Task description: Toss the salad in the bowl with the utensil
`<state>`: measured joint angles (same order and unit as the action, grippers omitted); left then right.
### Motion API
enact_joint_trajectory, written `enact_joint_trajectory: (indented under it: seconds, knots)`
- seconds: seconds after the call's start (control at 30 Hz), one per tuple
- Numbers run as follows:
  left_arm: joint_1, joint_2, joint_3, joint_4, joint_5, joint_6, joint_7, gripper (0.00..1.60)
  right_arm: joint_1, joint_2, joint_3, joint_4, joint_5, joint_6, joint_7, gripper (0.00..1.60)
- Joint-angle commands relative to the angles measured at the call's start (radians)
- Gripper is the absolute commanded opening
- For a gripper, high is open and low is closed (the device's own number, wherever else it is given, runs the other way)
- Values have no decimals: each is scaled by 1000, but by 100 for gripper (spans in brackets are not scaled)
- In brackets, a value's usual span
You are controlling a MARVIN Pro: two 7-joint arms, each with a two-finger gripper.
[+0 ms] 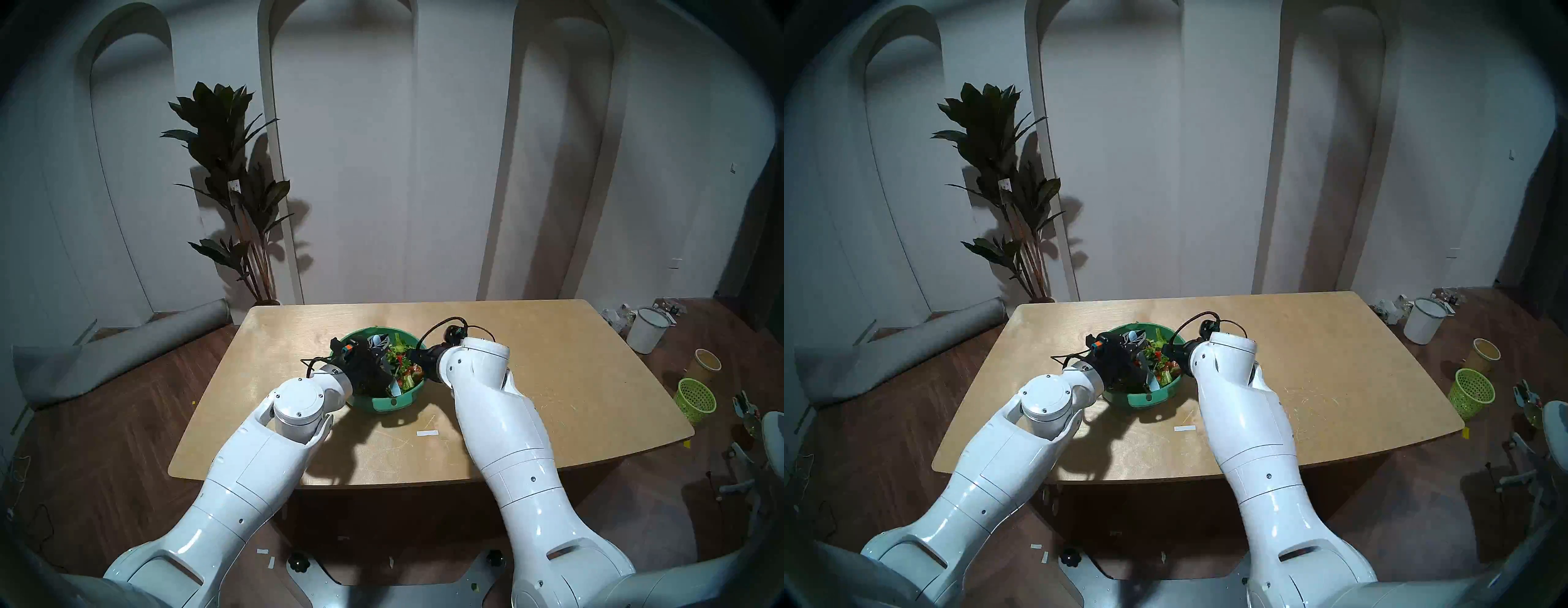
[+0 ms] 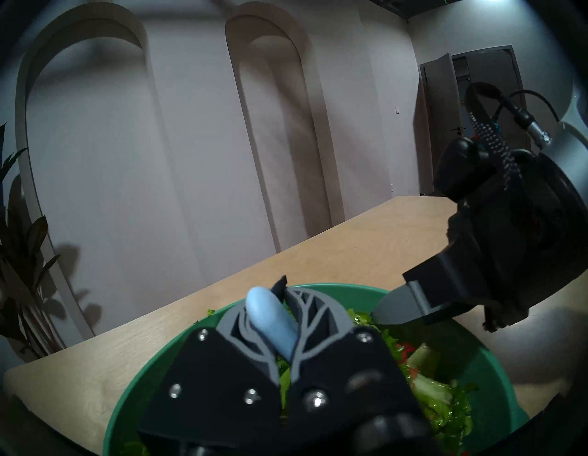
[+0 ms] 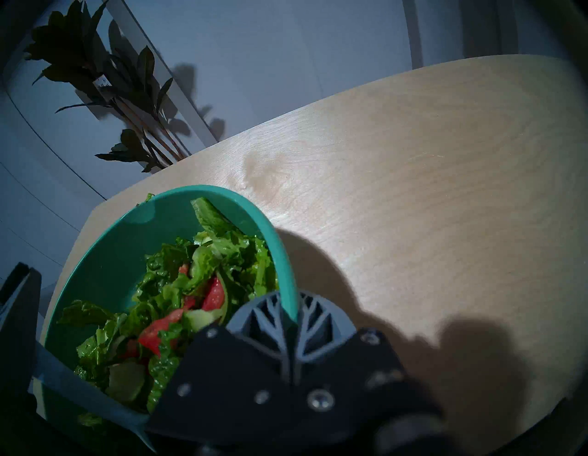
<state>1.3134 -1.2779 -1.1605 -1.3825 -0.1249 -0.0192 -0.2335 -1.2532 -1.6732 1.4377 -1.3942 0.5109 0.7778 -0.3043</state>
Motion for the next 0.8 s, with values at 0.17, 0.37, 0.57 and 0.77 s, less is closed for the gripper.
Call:
enact_joint_trajectory:
  seconds: [0.17, 0.37, 0.57, 0.77]
  knots:
    - [-67, 22, -25, 62, 21, -28, 5, 0, 10, -6, 0, -22, 1, -1, 0, 0]
    - [-62, 30, -28, 41, 32, -35, 18, 0, 10, -6, 0, -22, 1, -1, 1, 0]
    - [-63, 34, -38, 23, 26, -39, 16, 0, 11, -6, 1, -21, 0, -1, 1, 0]
    - [-73, 35, -40, 18, 31, -48, 14, 0, 11, -6, 1, -21, 0, -1, 1, 0]
